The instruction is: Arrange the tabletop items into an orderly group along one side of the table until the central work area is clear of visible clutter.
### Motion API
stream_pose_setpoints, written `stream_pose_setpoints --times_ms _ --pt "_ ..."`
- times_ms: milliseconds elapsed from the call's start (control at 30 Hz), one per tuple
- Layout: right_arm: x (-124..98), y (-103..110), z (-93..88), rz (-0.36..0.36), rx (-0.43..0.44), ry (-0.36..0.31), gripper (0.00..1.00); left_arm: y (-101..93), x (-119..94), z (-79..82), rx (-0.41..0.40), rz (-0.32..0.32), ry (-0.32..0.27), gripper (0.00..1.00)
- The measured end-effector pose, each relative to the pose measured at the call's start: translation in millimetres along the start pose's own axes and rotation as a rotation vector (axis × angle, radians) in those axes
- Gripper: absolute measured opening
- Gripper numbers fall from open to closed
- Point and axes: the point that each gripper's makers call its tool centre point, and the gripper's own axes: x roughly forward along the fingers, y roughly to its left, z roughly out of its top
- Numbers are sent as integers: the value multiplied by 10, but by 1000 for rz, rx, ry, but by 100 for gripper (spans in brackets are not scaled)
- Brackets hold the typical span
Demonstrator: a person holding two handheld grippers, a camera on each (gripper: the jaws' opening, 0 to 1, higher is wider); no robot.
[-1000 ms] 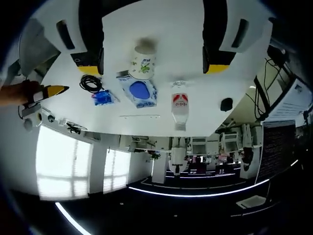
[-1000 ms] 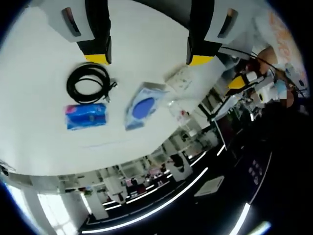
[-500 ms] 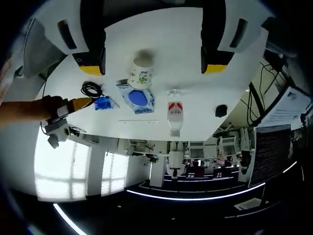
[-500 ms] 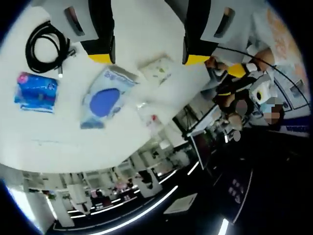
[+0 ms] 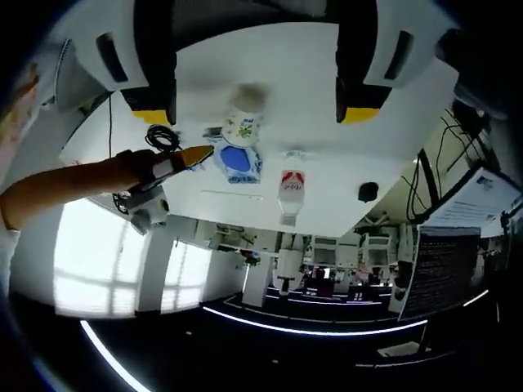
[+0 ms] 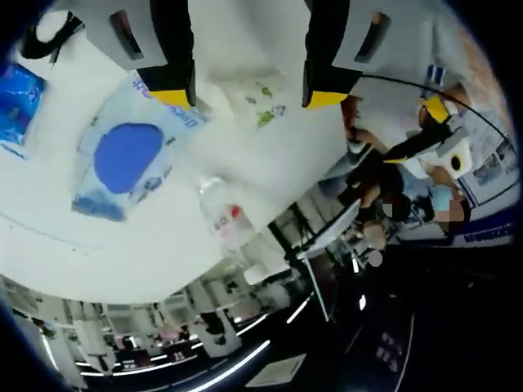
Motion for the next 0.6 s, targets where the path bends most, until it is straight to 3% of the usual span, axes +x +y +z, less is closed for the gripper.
stream_pose_setpoints --times_ms 167,333,400,467,600 --pt "151 -41 -97 13 -23 26 55 -37 -21 -24 5 1 6 80" --pt "207 140 -242 83 -5 76 47 -57 -59 -77 11 -6 21 79" --pt "206 116 -237 84 -2 62 44 -50 -71 -96 4 -4 31 78" --pt "192 169 -202 97 33 25 35 -39 -76 -94 1 -5 30 78" --pt "166 261 -196 138 96 14 8 -39 -77 -86 17 6 30 78"
